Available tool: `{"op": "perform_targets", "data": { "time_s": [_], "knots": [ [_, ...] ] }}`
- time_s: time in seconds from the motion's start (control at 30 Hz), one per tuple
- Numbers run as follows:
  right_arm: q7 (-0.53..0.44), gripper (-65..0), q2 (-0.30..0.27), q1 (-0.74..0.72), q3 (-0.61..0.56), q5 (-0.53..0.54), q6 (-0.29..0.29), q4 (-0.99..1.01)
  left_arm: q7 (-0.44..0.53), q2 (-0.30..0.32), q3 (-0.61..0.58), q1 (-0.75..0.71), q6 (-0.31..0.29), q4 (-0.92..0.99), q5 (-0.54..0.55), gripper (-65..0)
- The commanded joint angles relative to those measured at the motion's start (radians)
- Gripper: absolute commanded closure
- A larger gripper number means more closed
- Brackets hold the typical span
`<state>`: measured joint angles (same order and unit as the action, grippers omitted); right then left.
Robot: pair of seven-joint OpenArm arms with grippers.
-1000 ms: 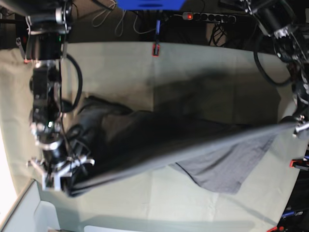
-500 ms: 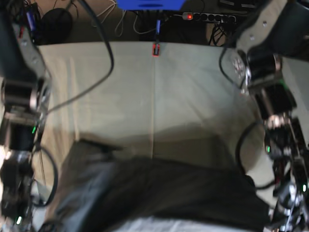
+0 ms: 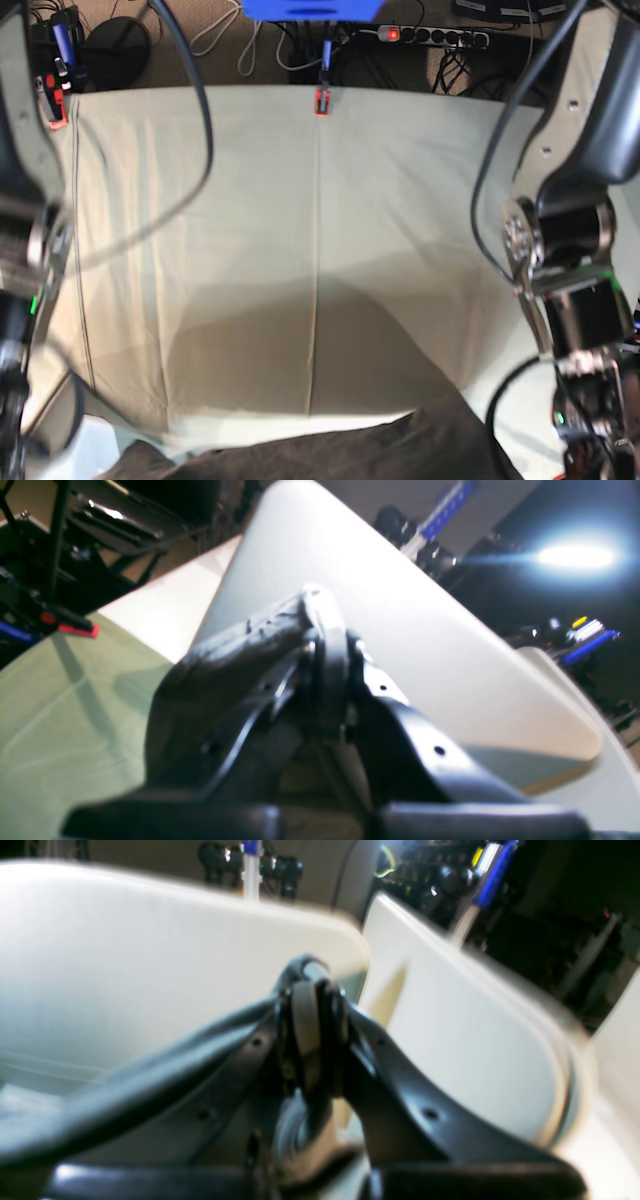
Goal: Layout the t-shirt on the table in an organized manner, then fold the t-shirt properly
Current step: 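Lift the t-shirt with both grippers and lay it flat on the table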
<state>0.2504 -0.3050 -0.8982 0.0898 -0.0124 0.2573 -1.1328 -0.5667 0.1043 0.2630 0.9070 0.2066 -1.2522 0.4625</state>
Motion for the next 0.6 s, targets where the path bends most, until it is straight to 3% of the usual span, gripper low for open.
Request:
{"op": "perform_targets", "data": {
  "time_s": [0.0,0.17,0.57],
  "knots": [
    [-0.023,0.0,-0.012,0.021,0.012,0.009,-0.006,-0.046,0.015,0.005,-0.001,-0.013,-0.005,-0.030,0.000,-0.1],
    [-0.049,0.0,0.017,0.334,0.074,0.010,-0.006,-0.204,0.015,-0.001,-0.001,-0.213,-0.005,-0.105,0.000,-0.1],
    [-0.314,0.0,0.151,0.947,0.247,0.010,-0.006,-0.280,0.017,-0.001,0.035,-0.800,-0.005,-0.294,0.002,-0.1]
  ]
}}
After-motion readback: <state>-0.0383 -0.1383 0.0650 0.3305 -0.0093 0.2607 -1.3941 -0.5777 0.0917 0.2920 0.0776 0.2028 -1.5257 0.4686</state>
